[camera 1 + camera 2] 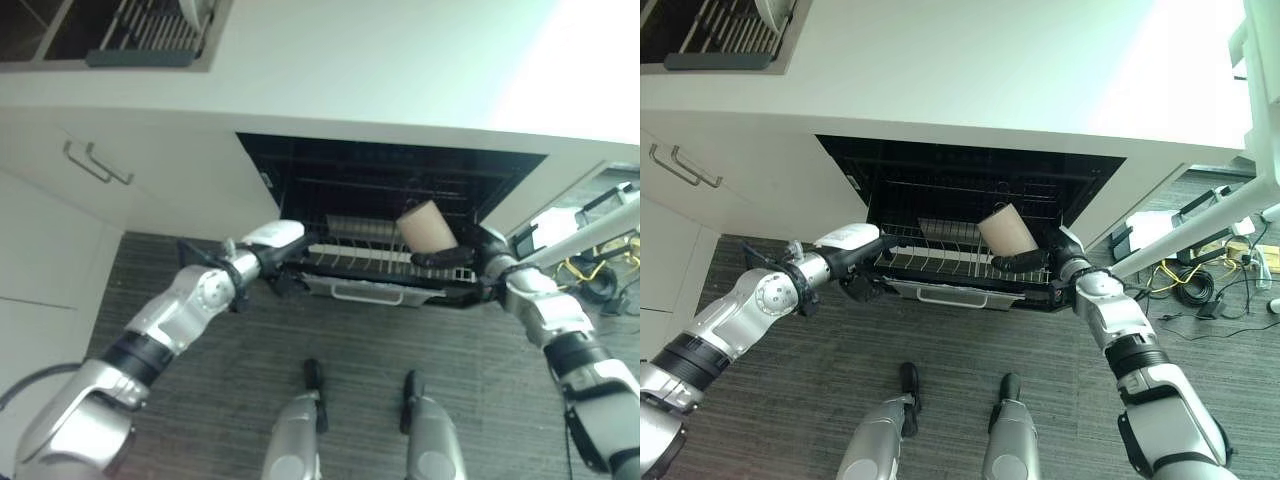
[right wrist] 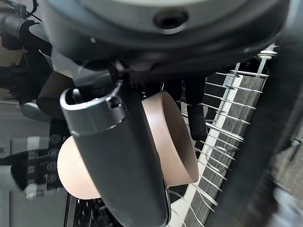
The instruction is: Place the dishes in the dishwasher.
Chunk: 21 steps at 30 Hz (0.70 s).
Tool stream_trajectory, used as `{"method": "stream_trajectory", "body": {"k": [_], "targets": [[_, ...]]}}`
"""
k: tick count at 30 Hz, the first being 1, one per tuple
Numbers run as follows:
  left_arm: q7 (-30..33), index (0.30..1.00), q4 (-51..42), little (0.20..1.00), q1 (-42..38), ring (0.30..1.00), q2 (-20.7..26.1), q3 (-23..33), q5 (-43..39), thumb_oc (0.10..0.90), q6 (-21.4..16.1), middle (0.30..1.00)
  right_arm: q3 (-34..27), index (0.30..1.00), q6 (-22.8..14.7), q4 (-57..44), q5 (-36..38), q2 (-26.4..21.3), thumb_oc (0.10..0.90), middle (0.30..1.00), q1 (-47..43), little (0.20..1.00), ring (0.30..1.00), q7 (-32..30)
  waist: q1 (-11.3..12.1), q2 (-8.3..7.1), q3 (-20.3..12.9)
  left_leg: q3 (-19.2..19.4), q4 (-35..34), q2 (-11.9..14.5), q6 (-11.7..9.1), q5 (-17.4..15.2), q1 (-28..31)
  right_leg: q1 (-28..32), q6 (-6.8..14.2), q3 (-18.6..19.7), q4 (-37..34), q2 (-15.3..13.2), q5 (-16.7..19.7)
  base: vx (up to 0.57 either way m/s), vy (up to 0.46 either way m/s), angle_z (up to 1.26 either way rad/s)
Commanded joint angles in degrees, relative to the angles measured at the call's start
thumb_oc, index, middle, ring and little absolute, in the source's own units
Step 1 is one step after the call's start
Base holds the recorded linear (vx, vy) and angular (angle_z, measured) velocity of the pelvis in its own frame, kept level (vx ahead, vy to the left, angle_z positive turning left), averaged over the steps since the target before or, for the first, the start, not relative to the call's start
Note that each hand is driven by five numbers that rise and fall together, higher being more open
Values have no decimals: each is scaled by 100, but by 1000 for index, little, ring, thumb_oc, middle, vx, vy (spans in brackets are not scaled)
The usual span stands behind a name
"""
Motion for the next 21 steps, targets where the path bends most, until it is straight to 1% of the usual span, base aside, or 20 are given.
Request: {"method": "stream_trajectory", "body": {"k": [1,5,7,10,13,14,15,16,18,19,20,21], "targets": [[42,900,-285,900,-242,900,206,193,-36,800,-44,900,-168,300,-534,-192,423,-281,400,300,-515,300,300,-149,-32,-57,-502,220,506,-115,-28,-878,90,-54,134,-157,-84,68,-113,-53,24,2],[-141,900,-356,900,-408,900,236,104,-124,800,-33,900,-255,300,-629,-2,500,-300,400,300,-736,300,300,-260,-30,-7,-386,285,506,-120,-32,-871,65,-88,151,-188,-84,3,-64,-32,19,3],[-418,900,-458,900,-483,900,260,47,-312,800,-59,900,-322,300,-644,86,547,-319,400,300,-909,300,300,-372,-26,45,-331,323,506,-144,-31,-878,66,-86,155,-200,-84,-32,-50,-8,46,7],[-902,900,-620,900,-566,900,277,-5,-486,800,-4,900,-359,300,-662,158,549,-333,400,300,-1023,300,300,-468,-22,85,-300,333,506,-161,-27,-886,71,-80,154,-202,-84,-49,-46,0,31,5],[-2034,900,-790,900,-760,900,341,-234,-819,800,206,900,-389,300,-653,314,653,-358,400,300,-1208,300,300,-645,-29,170,-278,342,506,-190,-31,-901,110,-39,165,-228,-84,-93,-45,5,44,6],[-2398,900,-894,900,-805,900,370,-311,-959,800,349,900,-397,300,-673,383,684,-373,400,300,-1257,300,300,-669,-28,198,-278,344,506,-199,-30,-902,118,-27,167,-238,-84,-103,-46,13,55,6],[-2949,900,-1060,900,-873,900,411,-439,-1256,800,672,900,-398,300,-673,474,681,-391,400,300,-1352,300,300,-705,-32,254,-284,354,506,-214,-26,-902,121,-31,170,-242,-84,-118,-39,37,57,6],[-3333,900,-1147,900,-902,900,418,-501,-1433,800,941,900,-394,300,-678,525,677,-412,400,300,-1403,300,300,-724,-31,286,-275,361,506,-227,-30,-943,164,11,182,-249,-84,-127,-79,14,57,5],[-3987,900,-1366,900,-892,900,428,-562,-1611,800,1340,900,-413,300,-645,553,617,-451,400,300,-1479,300,300,-767,-33,368,-279,382,506,-243,-22,-903,139,-15,167,-255,-84,-139,-42,5,62,13],[-4186,900,-1454,900,-878,900,442,-583,-1678,800,1453,900,-407,300,-656,595,597,-464,400,300,-1509,300,300,-777,-30,408,-279,394,506,-251,-20,-905,145,-8,166,-260,-84,-149,-47,32,105,15],[-4621,900,-1631,900,-848,900,447,-594,-1639,800,1702,900,-408,300,-659,674,553,-501,400,300,-1563,300,300,-805,-30,500,-287,418,506,-273,-19,-914,168,19,160,-268,-84,-167,-68,34,107,9],[-4775,900,-1710,900,-861,900,475,-608,-1627,800,1787,900,-408,300,-664,715,525,-504,400,300,-1583,300,300,-826,-32,547,-298,431,506,-285,-24,-917,177,28,160,-266,-84,-177,-74,31,88,2]]}}
